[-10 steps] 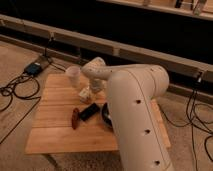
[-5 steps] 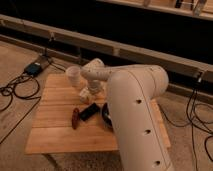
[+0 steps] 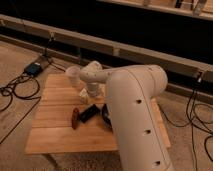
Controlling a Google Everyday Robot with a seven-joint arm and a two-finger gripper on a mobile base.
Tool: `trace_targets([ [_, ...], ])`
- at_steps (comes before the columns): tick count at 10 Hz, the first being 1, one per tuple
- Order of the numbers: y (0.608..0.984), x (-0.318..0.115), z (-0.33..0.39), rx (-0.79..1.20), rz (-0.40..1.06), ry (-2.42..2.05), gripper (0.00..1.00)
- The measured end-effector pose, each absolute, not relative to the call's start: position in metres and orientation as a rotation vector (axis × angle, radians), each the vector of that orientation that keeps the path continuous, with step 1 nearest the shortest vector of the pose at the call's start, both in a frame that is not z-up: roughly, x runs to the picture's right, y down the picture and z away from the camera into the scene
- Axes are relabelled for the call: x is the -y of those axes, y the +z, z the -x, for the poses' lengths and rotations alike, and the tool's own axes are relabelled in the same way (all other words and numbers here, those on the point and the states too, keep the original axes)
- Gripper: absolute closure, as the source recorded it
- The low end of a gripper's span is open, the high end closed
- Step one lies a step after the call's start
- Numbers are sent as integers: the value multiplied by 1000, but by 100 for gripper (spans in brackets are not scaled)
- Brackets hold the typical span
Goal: Push the eraser across the table
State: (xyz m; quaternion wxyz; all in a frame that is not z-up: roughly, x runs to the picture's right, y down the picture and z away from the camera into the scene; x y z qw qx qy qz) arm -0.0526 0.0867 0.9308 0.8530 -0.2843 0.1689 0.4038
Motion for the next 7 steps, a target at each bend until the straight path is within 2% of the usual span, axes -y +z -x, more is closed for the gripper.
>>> trace_targets([
  [7,903,-111,60,-363,641,805,35],
])
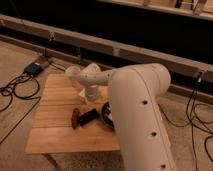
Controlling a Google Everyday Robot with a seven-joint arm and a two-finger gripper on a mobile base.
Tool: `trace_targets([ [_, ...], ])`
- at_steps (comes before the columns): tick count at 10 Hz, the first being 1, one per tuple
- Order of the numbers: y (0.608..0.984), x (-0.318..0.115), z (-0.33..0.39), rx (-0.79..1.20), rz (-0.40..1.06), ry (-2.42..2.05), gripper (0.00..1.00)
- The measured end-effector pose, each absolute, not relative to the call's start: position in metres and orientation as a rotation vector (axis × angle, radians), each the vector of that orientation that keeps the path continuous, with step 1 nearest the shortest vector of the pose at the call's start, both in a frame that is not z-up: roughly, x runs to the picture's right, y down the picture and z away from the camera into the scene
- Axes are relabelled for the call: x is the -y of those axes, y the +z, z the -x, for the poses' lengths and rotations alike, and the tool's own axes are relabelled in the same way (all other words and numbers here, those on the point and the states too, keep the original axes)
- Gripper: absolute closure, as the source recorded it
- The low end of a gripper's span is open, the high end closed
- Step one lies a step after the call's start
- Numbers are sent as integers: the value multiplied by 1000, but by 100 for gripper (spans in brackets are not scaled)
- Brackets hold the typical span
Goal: Push the eraser across the table
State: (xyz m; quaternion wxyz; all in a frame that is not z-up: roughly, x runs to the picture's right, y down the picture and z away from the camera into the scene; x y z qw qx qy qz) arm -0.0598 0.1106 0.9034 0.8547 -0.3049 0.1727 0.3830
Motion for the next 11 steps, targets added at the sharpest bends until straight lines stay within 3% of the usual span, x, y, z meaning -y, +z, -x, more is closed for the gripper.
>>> trace_targets([
  [8,871,-149,76,-365,670,775,35],
  [11,867,-136,88,-324,666,829,35],
])
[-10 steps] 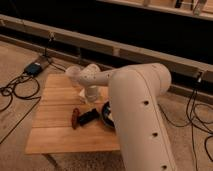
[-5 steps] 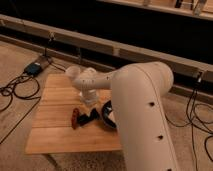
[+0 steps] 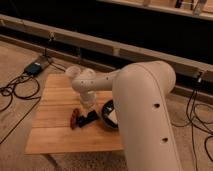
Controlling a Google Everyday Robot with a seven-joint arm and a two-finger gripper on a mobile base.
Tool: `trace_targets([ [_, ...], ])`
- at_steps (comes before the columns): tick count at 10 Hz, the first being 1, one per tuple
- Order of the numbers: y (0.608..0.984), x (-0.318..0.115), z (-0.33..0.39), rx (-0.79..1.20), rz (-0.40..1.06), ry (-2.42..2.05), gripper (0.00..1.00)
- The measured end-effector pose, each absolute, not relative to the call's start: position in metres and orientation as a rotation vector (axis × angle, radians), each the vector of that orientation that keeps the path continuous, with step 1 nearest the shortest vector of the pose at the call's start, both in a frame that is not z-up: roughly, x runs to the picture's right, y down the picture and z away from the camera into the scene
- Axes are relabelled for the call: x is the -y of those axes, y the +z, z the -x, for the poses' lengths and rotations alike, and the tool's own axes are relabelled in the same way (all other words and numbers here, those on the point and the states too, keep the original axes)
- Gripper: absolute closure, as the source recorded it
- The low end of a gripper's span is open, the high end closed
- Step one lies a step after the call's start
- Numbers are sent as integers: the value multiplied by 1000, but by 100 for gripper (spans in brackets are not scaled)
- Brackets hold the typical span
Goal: Push the eraser across the table
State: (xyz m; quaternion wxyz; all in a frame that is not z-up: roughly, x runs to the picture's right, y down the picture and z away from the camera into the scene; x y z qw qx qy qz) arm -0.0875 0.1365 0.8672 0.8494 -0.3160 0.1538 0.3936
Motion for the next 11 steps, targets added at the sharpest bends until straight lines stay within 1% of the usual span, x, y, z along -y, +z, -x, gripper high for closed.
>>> trace_targets([
  [4,875,-115,96,-280,647,878,35],
  [8,900,-118,97,-290,626,864,35],
  [11,910,-129,95,-316,626,843,35],
])
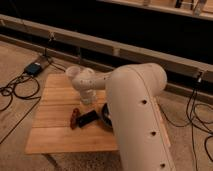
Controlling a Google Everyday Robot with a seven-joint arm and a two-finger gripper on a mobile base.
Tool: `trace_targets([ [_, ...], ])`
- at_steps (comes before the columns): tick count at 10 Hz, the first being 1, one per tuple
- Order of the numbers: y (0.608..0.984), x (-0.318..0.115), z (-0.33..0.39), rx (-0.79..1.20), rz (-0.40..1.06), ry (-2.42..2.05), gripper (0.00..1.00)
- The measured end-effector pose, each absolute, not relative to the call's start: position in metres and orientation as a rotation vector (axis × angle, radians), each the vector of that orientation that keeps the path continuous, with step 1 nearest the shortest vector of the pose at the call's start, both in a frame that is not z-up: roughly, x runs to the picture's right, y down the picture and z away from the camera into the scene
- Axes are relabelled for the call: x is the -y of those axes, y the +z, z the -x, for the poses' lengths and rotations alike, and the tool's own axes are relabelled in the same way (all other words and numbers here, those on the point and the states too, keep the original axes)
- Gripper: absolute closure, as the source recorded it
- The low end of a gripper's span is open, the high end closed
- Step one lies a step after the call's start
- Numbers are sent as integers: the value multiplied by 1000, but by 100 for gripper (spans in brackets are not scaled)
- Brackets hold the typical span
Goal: Push the eraser across the table
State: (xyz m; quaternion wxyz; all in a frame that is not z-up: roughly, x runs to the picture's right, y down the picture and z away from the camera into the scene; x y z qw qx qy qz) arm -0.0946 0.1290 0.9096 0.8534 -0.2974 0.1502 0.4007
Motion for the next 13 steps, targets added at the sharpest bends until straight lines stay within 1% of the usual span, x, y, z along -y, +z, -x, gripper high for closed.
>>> trace_targets([
  [3,907,-140,89,-344,634,819,35],
  [5,899,-149,86,-354,648,805,35],
  [13,839,-204,75,-390,694,784,35],
])
